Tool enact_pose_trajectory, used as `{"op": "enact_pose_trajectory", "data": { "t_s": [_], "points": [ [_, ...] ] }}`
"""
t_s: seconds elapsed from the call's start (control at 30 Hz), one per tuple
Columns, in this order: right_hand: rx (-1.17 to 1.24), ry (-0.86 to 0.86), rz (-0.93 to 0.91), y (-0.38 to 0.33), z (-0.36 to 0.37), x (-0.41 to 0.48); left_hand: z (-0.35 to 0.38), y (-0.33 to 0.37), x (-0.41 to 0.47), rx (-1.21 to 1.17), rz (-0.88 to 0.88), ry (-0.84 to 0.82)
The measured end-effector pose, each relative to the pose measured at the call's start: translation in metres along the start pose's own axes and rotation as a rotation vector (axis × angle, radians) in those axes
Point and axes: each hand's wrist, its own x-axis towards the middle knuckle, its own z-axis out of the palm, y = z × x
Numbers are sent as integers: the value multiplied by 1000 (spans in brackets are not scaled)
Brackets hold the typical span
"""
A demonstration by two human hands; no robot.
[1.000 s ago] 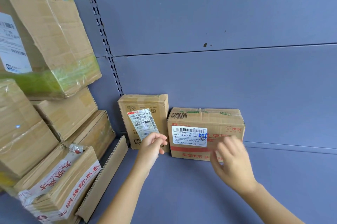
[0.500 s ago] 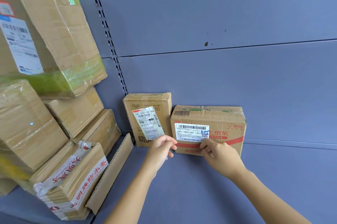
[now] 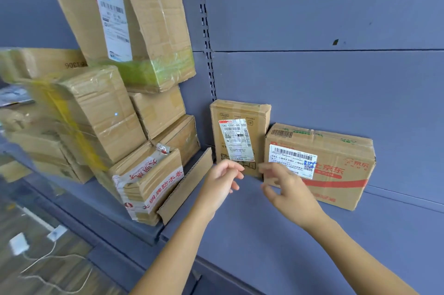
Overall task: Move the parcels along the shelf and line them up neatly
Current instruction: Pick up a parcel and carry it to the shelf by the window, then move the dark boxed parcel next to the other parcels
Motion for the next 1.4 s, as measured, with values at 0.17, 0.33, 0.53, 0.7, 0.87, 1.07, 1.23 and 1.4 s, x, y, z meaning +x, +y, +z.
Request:
{"op": "enact_pose_trajectory", "data": {
  "t_s": [0.17, 0.33, 0.53, 0.7, 0.87, 1.07, 1.23, 1.4],
  "points": [
    [92, 62, -121, -40, 30, 13, -37, 1, -19, -15, 71, 129],
    [170, 82, -248, -89, 53, 25, -77, 6, -41, -3, 183, 221],
    [286, -1, -482, -189, 110, 26, -180, 2, -86, 70, 175, 297],
    [423, -32, -636, -290, 192, 29, -282, 0, -136, 222, 227, 433],
    [536, -154, -594, -358, 272, 31, -376, -32, -168, 260, 157, 534],
    [537, -270, -598, -407, 339, 32, -444, -74, -191, 183, 61, 613],
    [493, -333, -593, -416, 377, 48, -479, -97, -184, 109, 27, 654],
    [478, -361, -539, -422, 412, 79, -499, -122, -166, 107, -35, 640]
  ]
}}
